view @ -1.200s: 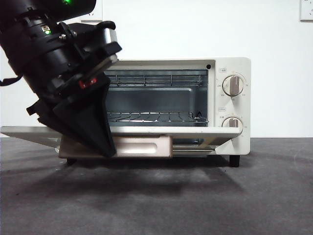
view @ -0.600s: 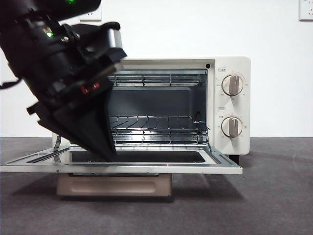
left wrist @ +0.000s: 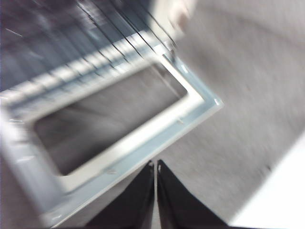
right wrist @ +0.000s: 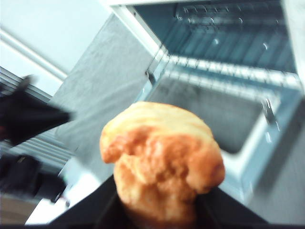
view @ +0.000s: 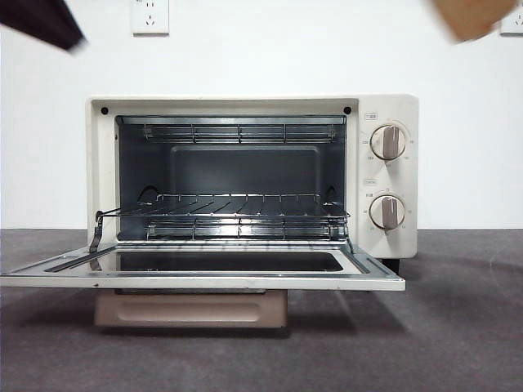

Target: The left arm flap open the oven, the right arm pick bread and place it into oven, the left arm flap close the oven

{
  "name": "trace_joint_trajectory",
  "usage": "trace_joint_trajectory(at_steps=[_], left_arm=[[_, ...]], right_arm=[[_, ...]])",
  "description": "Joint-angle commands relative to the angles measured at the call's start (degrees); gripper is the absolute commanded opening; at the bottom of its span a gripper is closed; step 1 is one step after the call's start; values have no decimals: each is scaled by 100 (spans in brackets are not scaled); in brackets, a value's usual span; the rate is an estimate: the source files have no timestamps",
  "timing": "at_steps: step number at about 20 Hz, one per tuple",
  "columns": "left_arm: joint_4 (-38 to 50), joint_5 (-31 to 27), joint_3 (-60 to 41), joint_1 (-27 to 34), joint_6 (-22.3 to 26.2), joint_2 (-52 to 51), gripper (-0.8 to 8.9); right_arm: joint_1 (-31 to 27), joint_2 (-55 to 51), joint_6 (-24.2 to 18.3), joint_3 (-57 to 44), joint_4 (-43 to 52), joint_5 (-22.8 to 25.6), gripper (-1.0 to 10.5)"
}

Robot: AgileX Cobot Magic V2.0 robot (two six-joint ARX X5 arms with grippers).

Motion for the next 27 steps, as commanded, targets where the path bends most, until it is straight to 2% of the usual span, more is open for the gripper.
trace_joint_trajectory(at_steps=[1,6,10,14,20,23,27], left_arm=[[-271,-282,249,-46,-240,-468,17],[-1311,-918,804,-44,-544,-1088,17],[-1725,-935,1043,-44,-660,-1147,17],[-1947,-935,1069,-44,-695,-1147,17],[-2072,-933,1069,-44,-973,-1147,17],[-2072,-929,1069,-44,-994,-1147,17],[-2072,-929,1069,-44,-994,-1147,17]], right_arm=[[411,518,284,26,704,483,130],[1047,1869,313,26,2063,1283,130],[1154,2896,444,26,3252,1381,130],[1154,3504,654,26,3971,1475,130],[1154,4162,1005,28,4920,2127,130],[1154,4485,1351,31,5281,2446,130],[1154,4706,1528,31,5823,2691,130]])
